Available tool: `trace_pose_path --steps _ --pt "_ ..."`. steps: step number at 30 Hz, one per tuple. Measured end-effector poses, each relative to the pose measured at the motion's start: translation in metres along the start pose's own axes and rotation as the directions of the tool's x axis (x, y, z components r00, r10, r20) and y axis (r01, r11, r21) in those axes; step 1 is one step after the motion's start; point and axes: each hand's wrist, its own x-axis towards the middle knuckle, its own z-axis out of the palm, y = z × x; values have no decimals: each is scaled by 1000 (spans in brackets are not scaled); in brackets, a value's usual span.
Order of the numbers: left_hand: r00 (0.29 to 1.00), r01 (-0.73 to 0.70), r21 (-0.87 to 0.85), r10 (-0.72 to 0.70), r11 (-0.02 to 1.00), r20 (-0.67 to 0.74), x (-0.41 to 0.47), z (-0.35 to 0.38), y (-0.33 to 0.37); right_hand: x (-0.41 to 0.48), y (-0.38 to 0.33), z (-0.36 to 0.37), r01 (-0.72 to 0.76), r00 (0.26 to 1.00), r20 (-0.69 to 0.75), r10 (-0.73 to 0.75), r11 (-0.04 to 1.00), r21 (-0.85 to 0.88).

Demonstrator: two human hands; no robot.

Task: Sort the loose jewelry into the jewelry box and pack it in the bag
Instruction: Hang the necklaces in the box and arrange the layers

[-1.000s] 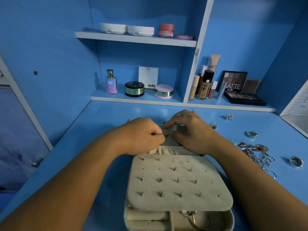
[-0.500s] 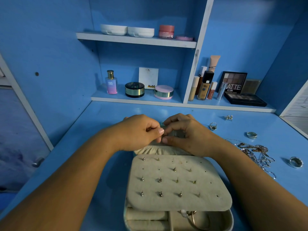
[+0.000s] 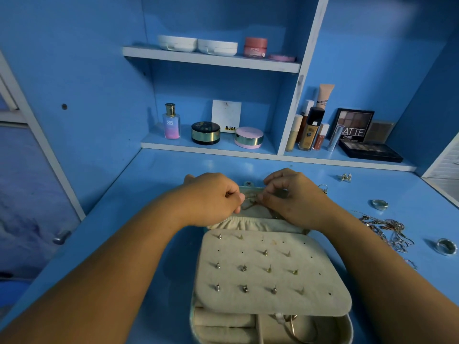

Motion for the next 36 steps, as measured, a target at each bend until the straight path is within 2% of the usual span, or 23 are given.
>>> trace_pose_path --steps 7,15,17,20,25,31,36 --pt "978 -25 130 51 991 -203 6 20 5 9 -5 7 -107 979 -179 94 992 -66" --pt "950 41 198 23 979 -311 6 20 10 12 -9 9 -103 979 -194 60 971 -218" --pt "956 31 226 37 974 -289 5 18 10 10 -9 8 -66 983 -181 31 980 -189" --pt "983 -35 186 67 982 -171 1 11 8 7 -7 8 35 994 -98 -48 991 -130" --pt "996 -92 -22 92 995 0 -5 2 8 3 -4 4 78 997 -19 -80 994 -79" --pt "986 -121 -241 144 963 79 -6 0 11 -10 -6 -7 194 980 25 -196 980 52" --pt "978 -104 -364 162 926 131 -5 -5 9 -15 -12 -5 228 969 87 -229 973 22"
